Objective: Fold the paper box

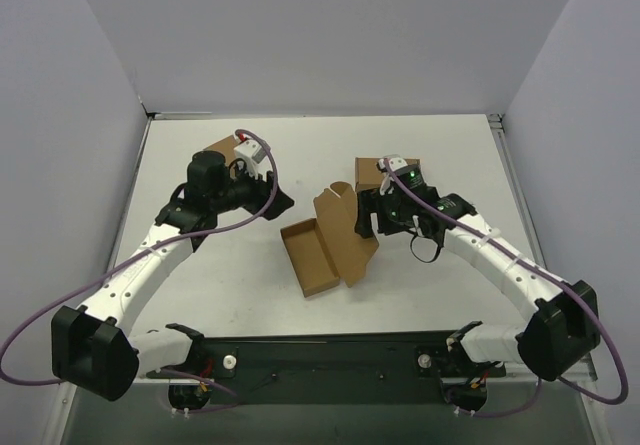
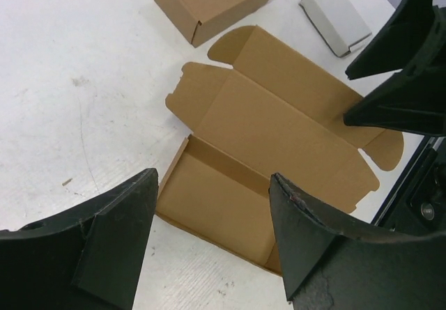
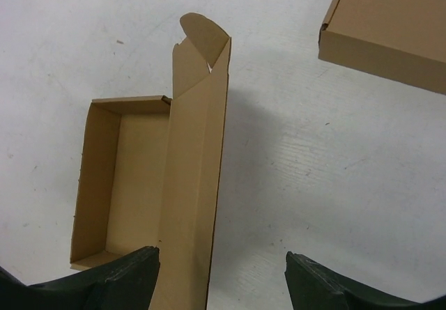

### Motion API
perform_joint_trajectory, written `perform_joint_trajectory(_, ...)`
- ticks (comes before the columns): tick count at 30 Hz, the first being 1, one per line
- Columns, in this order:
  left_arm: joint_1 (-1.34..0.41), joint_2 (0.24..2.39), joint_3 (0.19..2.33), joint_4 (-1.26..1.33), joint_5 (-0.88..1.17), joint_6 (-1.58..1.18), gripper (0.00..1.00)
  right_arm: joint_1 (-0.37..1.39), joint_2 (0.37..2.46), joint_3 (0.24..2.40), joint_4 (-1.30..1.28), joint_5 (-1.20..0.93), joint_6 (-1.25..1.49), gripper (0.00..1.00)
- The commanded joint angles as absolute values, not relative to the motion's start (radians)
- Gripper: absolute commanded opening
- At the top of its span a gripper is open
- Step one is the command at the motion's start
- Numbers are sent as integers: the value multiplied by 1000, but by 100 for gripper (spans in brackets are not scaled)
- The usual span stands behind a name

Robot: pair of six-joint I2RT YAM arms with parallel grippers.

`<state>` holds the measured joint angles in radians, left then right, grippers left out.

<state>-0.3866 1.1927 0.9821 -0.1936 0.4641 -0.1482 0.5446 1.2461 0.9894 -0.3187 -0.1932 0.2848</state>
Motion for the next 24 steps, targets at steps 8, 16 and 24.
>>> perform_joint_trajectory(8,-371,1180,989,-150,607,-124,75,540,1468,1179,-339,-442,60,36)
perform_joint_trajectory(16,-371,1163,985,-187,690,-58,78,542,1543,1285,-428,-615,-83,6)
perform_joint_trajectory(24,-289,1197,1015,-259,773,-6,80,558,1542,1384,-587,-675,-248,0)
